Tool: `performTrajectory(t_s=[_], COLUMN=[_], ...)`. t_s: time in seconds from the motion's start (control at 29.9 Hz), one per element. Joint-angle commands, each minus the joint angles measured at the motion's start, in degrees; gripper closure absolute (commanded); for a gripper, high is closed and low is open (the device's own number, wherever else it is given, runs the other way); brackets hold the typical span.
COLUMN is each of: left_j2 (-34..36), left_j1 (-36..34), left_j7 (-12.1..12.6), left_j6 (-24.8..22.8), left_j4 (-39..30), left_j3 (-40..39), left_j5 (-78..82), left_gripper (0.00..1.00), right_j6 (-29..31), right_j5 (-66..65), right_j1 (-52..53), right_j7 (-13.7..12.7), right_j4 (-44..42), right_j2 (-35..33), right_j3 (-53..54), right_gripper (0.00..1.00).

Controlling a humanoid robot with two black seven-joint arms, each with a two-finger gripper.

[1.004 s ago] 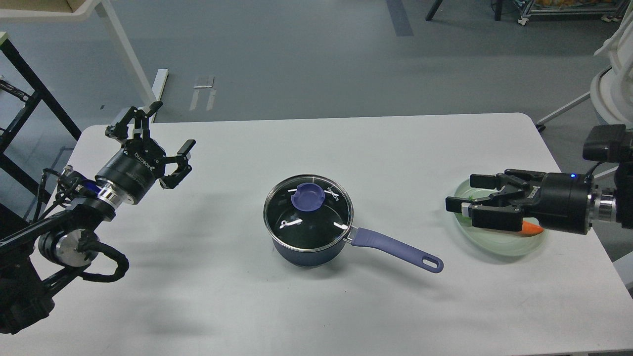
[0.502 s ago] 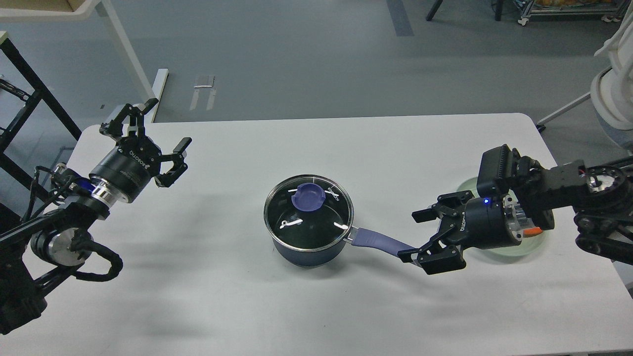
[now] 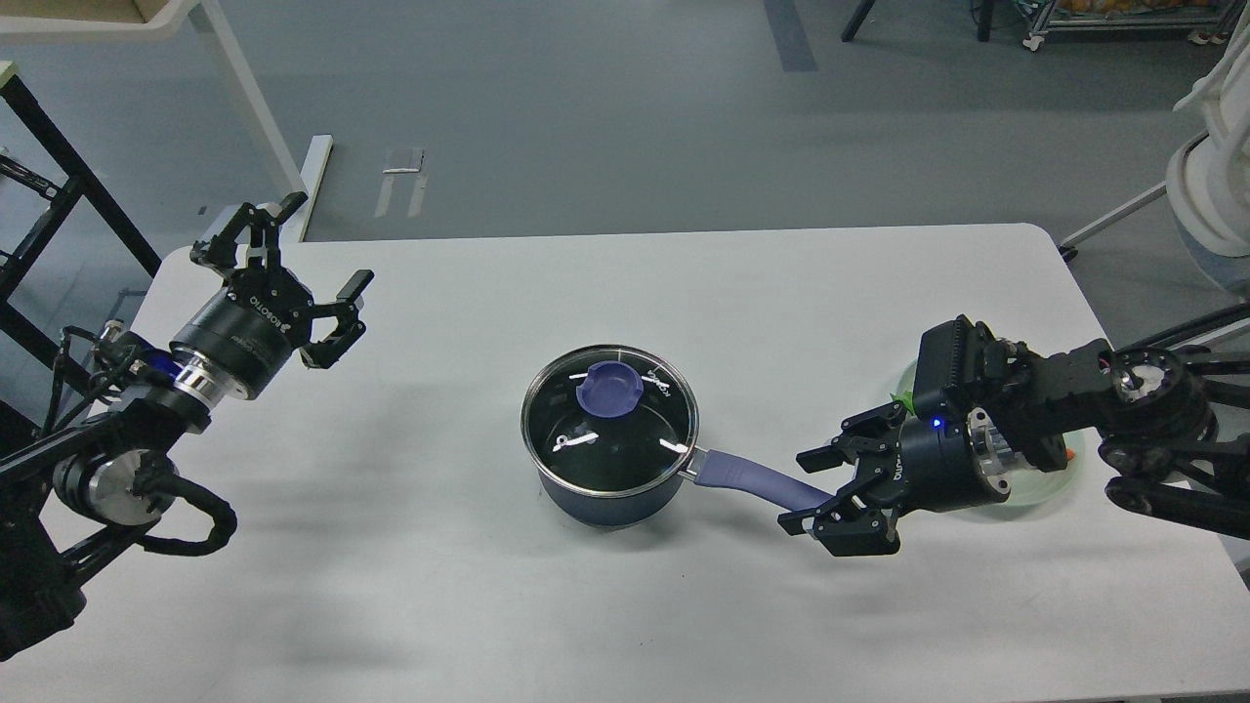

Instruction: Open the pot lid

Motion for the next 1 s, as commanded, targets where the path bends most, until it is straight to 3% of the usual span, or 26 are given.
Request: performTrajectory(t_s=[0.0,0.23,0.43,0.74,0.97], left_j2=[0.0,0.0,0.0,0.1,-0.1], left_j1=[0.0,0.0,0.0,0.0,-0.1], left_j7=[0.0,0.0,0.0,0.0,0.0], left_j6=[0.0,0.0,0.0,-0.1,-0.4], left_j4=[-0.1,-0.7,-0.8,-0.8,-2.0], left_j3=[-0.1,-0.1,0.0,-0.2,0.3], left_j5=[0.0,0.1,0.1,4.5,6.5], left_gripper=[0.01,0.01,0.01,0.01,0.01], right_j6=[0.0,0.0,0.0,0.0,0.0], right_j5=[0.0,-0.1,-0.1,-0.1,0.0], right_j1=[0.1,0.1,0.1,0.1,0.1], right_j7=[0.0,0.0,0.0,0.0,0.0], right_j4=[-0.1,-0.1,-0.2,-0.6,-0.6], right_j2=[0.0,-0.3,-0.3,-0.3,-0.3], right_j3=[-0.6,-0.6,-0.6,-0.6,-0.6], right_gripper=[0.37,0.51,0.54,0.70,0.70])
